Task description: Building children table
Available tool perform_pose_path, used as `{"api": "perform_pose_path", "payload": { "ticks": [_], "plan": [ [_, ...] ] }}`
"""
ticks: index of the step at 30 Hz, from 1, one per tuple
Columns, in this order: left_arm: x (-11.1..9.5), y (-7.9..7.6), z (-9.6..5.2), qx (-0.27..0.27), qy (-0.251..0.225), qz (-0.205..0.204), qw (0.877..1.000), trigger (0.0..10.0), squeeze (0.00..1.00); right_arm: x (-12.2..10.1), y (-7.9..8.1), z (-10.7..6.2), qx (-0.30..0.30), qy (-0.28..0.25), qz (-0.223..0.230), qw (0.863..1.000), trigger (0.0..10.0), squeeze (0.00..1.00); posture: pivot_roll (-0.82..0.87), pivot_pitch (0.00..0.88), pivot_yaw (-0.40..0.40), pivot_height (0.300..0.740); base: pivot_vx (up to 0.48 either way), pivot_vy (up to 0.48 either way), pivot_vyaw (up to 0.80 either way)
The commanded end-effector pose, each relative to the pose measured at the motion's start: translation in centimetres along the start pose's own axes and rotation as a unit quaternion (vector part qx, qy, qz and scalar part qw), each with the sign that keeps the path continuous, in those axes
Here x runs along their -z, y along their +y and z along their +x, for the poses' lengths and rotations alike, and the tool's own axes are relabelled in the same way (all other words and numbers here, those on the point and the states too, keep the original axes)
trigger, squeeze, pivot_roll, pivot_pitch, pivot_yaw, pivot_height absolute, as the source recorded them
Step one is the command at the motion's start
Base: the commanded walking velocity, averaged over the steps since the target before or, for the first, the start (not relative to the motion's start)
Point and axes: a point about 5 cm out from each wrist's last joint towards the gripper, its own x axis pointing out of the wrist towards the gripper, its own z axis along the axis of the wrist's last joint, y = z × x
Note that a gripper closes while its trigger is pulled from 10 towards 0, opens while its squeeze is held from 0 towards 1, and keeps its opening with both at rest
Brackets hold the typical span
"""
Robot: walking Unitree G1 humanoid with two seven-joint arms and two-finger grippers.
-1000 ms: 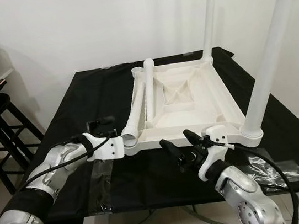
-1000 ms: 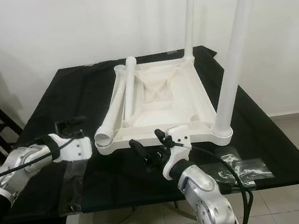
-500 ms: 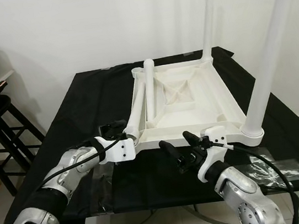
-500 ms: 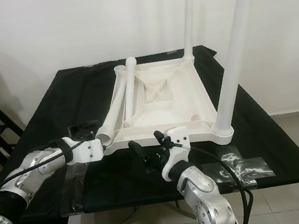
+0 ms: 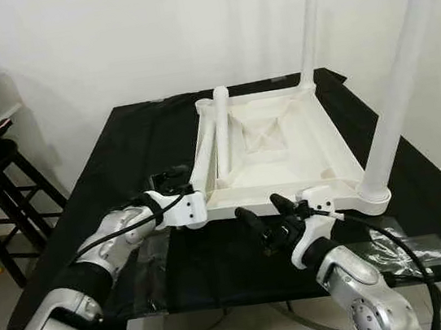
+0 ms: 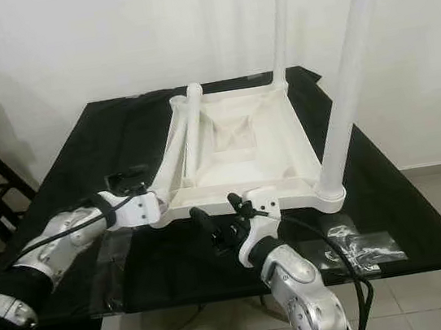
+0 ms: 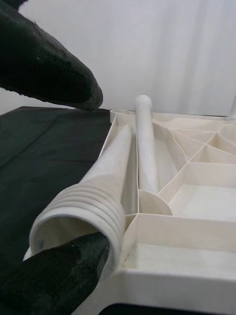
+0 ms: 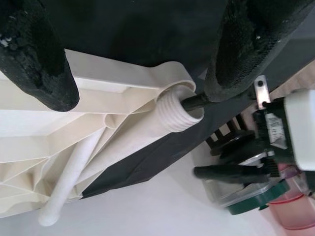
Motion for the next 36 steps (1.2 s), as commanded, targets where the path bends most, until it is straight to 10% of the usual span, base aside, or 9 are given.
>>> {"api": "perform_pose_path", "payload": {
  "ticks": [1,21,22,36],
  "plan": [
    [0.2,-0.2,0.1,0.006,0.011,0.01,1.0,10.0,0.0,-0.2,0.2,0.0,-0.002,-0.002,0.001,1.0,10.0,0.0,-0.12,0.0,0.053,0.74,0.0,0.0,0.0],
    [0.4,-0.6,2.5,-0.011,0.104,0.035,0.994,10.0,0.0,-0.1,0.3,0.3,0.001,0.0,-0.001,1.0,10.0,0.0,-0.14,0.0,0.061,0.74,0.0,0.0,0.0],
    [0.4,-0.6,2.7,-0.013,0.112,0.032,0.993,0.0,0.0,-0.1,0.3,0.3,0.001,0.001,-0.002,1.0,10.0,0.0,-0.14,0.0,0.063,0.74,0.0,0.0,0.0],
    [0.6,-0.8,3.1,-0.032,0.149,0.013,0.988,0.0,0.0,0.1,0.0,0.7,0.004,0.004,-0.011,1.0,10.0,0.0,-0.16,0.0,0.061,0.74,0.0,0.0,0.0]
  ]
}}
